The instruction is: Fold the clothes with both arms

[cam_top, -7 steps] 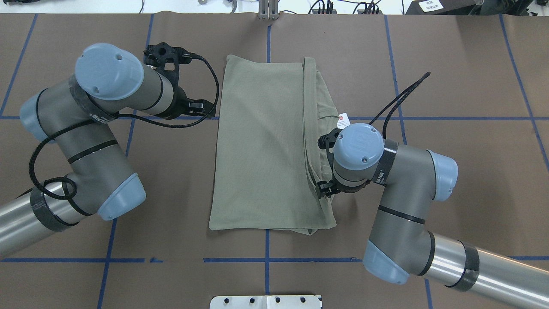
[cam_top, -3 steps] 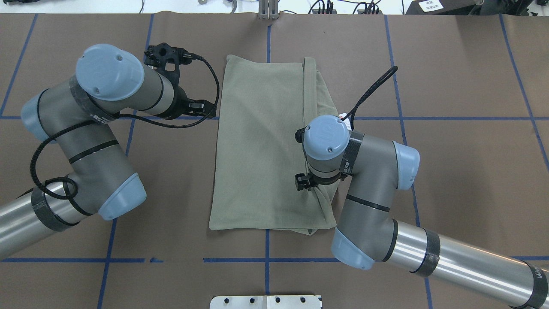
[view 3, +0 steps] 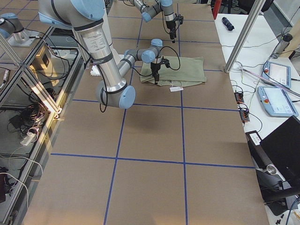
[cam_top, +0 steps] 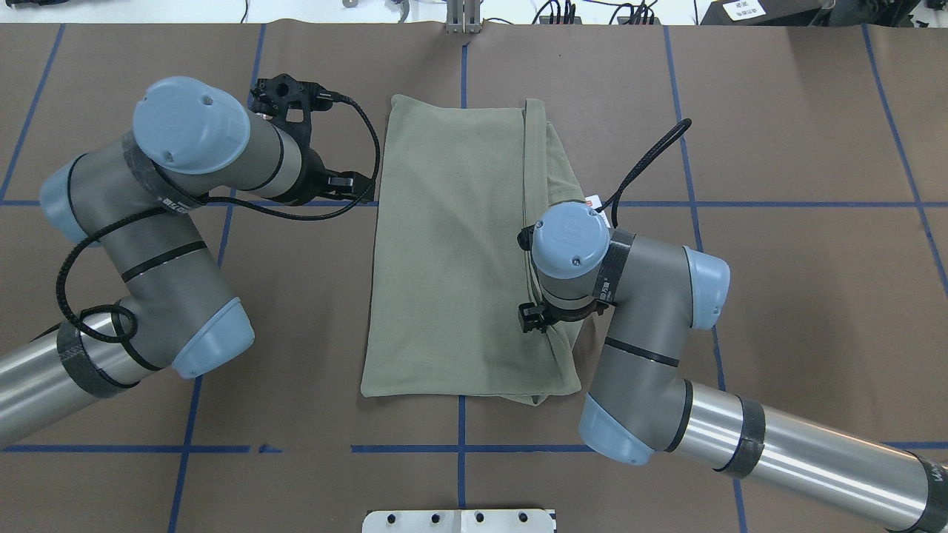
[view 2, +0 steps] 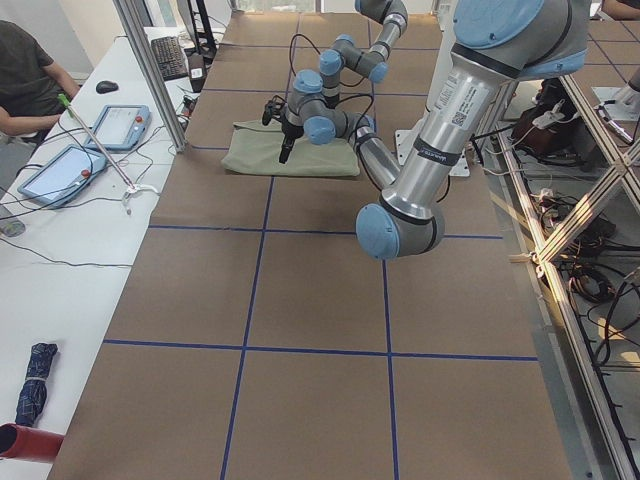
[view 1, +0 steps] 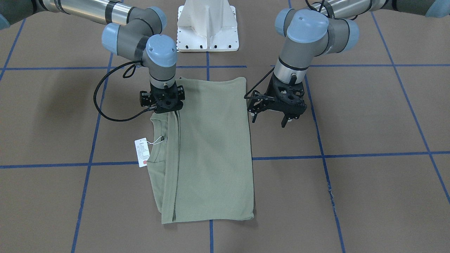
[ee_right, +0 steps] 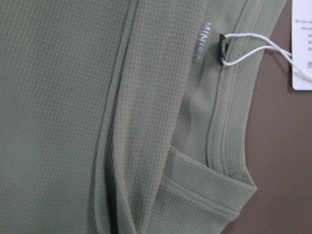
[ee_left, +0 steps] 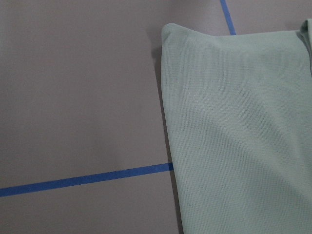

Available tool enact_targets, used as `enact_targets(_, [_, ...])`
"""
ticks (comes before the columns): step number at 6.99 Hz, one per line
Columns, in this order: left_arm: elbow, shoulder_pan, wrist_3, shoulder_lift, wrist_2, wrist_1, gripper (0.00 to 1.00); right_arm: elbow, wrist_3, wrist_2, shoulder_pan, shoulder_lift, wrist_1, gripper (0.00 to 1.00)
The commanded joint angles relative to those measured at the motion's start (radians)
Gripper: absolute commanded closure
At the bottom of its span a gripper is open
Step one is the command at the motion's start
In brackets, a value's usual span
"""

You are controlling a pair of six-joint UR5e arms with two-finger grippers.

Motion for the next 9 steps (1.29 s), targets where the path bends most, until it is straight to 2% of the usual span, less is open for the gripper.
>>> enact_targets(1, [0.001,0.0,0.0,0.001,0.0,0.0,0.0,0.009,-0.001,0.005,0.013,-0.001,0.0,0.0])
enact_targets(7, [-0.001,0.002,-0.011,-0.005,0.0,0.001,0.0,0.044,-0.001,0.005,0.019,-0.068,-0.002,0.0])
enact_targets(9, [0.001,0.003,-0.01,-0.005,0.0,0.0,0.0,0.096,-0.008,0.005,0.037,-0.125,-0.006,0.0])
